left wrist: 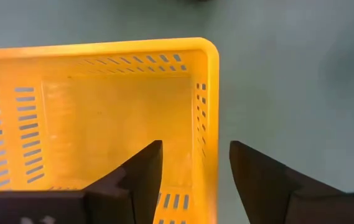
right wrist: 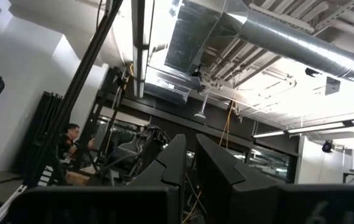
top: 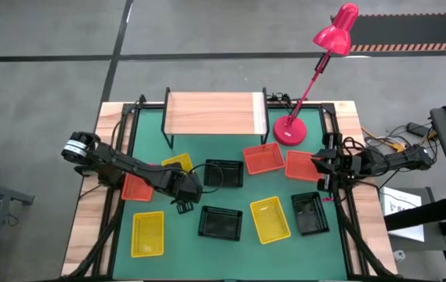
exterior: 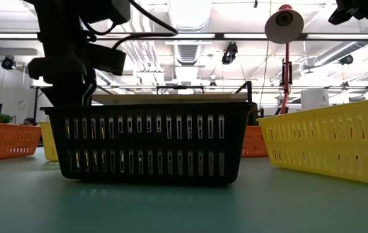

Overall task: Stack baskets on shelf by color
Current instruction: Put the top yellow bin on the shelf

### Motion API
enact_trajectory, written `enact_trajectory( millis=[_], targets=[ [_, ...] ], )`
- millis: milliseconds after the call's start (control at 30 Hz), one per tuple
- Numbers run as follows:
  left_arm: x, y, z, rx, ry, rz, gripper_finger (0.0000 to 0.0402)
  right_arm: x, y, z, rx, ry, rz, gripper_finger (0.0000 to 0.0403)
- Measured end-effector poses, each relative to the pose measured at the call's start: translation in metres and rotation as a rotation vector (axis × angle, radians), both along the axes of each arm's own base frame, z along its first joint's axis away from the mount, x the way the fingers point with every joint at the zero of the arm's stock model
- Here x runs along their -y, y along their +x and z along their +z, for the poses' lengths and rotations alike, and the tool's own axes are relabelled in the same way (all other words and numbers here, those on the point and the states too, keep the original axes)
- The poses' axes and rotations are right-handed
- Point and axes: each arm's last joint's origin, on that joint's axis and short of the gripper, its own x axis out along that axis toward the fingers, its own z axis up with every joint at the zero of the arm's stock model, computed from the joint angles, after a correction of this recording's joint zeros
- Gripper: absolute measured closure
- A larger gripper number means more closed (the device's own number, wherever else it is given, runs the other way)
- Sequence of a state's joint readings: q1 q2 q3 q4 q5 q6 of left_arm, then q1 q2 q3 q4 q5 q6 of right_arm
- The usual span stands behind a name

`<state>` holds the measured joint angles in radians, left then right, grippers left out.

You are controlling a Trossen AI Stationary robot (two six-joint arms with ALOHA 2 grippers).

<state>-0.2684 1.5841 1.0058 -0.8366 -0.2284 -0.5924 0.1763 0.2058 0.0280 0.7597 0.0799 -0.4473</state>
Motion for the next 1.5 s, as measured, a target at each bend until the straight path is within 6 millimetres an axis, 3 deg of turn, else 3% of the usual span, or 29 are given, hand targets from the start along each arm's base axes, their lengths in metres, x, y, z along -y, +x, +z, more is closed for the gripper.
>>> enact_trajectory(
  millis=[167, 400, 633, 767, 933, 1167, 1333, 1500],
  targets=[
    [0.0, 0.001, 0.001, 0.005, 0.005, -0.004, 0.027, 0.0, 0.0, 0.0, 0.0, 0.0, 0.0, 0.0374],
    [0.0, 0.0, 0.001, -0.01, -0.01, -0.007, 0.0385, 0.0, 0.0, 0.0, 0.0, 0.0, 0.0, 0.0374],
    [0.006, 0.001, 0.011, -0.021, -0.046, -0.019, 0.0398, 0.0, 0.0, 0.0, 0.0, 0.001, 0.0, 0.0374],
    [0.01, 0.004, 0.037, -0.051, -0.07, -0.044, 0.0399, 0.0, 0.0, 0.0, 0.0, 0.0, 0.0, 0.0374],
    [0.021, 0.01, 0.089, -0.019, -0.086, -0.212, 0.04, 0.0, 0.0, 0.0, 0.0, 0.001, 0.001, 0.0374],
    [0.026, 0.021, 0.172, 0.233, -0.041, -0.402, 0.0401, 0.0, 0.0, 0.0, -0.006, 0.0, 0.001, 0.0374],
    [0.02, 0.021, 0.217, 0.37, 0.204, -0.512, 0.0401, 0.0, 0.0, -0.001, -0.009, -0.001, 0.001, 0.0374],
    [-0.002, 0.023, 0.227, 0.307, 0.476, -0.574, 0.0401, 0.0, 0.001, -0.001, -0.014, -0.002, 0.001, 0.0374]
  ],
)
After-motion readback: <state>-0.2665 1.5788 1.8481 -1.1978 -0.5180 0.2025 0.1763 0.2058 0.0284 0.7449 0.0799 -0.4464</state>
